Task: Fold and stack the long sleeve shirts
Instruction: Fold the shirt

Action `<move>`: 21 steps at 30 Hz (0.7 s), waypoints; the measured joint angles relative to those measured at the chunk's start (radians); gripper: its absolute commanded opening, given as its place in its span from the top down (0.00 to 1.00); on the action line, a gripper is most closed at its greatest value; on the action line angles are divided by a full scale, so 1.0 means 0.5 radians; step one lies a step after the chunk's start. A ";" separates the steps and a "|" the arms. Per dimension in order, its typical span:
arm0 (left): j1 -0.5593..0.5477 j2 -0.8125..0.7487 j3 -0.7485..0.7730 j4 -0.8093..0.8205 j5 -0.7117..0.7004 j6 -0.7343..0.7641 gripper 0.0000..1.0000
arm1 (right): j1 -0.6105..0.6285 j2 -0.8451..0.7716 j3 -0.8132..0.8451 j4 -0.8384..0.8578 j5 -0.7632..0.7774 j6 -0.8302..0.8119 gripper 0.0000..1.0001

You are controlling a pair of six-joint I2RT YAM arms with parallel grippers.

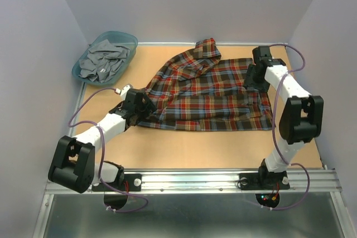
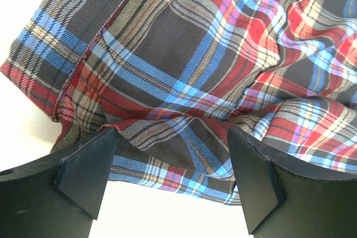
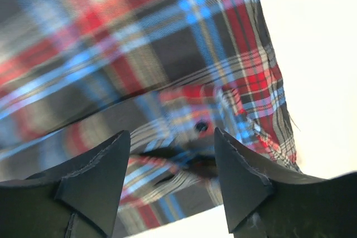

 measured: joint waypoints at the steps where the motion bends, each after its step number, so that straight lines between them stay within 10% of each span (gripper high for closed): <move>1: 0.000 0.005 0.002 -0.011 -0.001 0.004 0.08 | 0.002 -0.076 -0.017 0.027 -0.050 -0.014 0.32; 10: 0.002 -0.069 -0.040 -0.092 -0.026 -0.004 0.08 | 0.014 -0.882 -0.481 0.203 -0.275 0.060 0.30; 21: 0.014 -0.167 -0.246 -0.089 -0.020 -0.040 0.08 | -0.269 -1.009 -1.203 0.307 -0.441 0.406 0.39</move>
